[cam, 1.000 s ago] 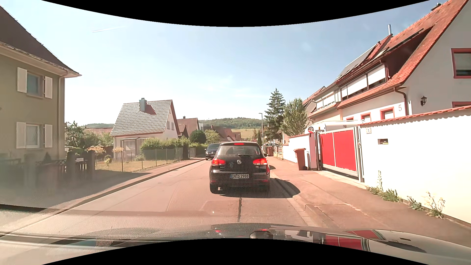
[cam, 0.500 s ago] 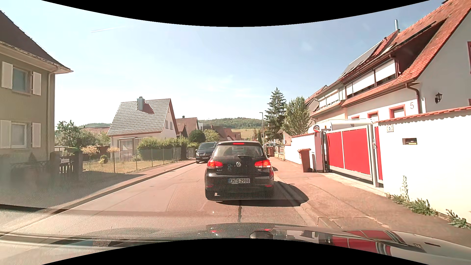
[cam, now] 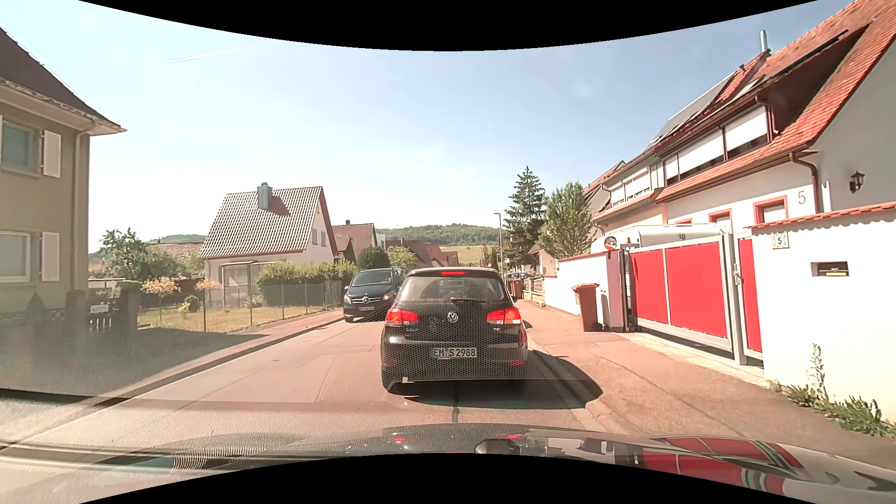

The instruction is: Follow the waypoints while adhering to traffic rules and regulations

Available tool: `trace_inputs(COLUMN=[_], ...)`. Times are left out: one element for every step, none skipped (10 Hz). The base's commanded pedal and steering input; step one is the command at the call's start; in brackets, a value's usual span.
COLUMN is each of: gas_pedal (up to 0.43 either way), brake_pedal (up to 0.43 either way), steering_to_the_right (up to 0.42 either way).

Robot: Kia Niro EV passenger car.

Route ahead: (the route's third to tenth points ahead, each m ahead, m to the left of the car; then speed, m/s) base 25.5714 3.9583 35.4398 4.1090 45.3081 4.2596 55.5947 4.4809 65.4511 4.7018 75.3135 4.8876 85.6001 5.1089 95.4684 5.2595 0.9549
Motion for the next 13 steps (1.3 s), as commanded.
trace_inputs(gas_pedal=[0.000, 0.000, 0.000, 0.000, 0.000, 0.000, 0.000, 0.000, 0.000, 0.000, 0.000, 0.000, 0.000], brake_pedal=[0.159, 0.165, 0.159, 0.165, 0.165, 0.165, 0.165, 0.165, 0.165, 0.165, 0.165, 0.165, 0.165], steering_to_the_right=[0.001, 0.001, 0.001, 0.001, 0.001, 0.001, 0.001, 0.001, 0.001, 0.001, 0.001, 0.001, 0.001])
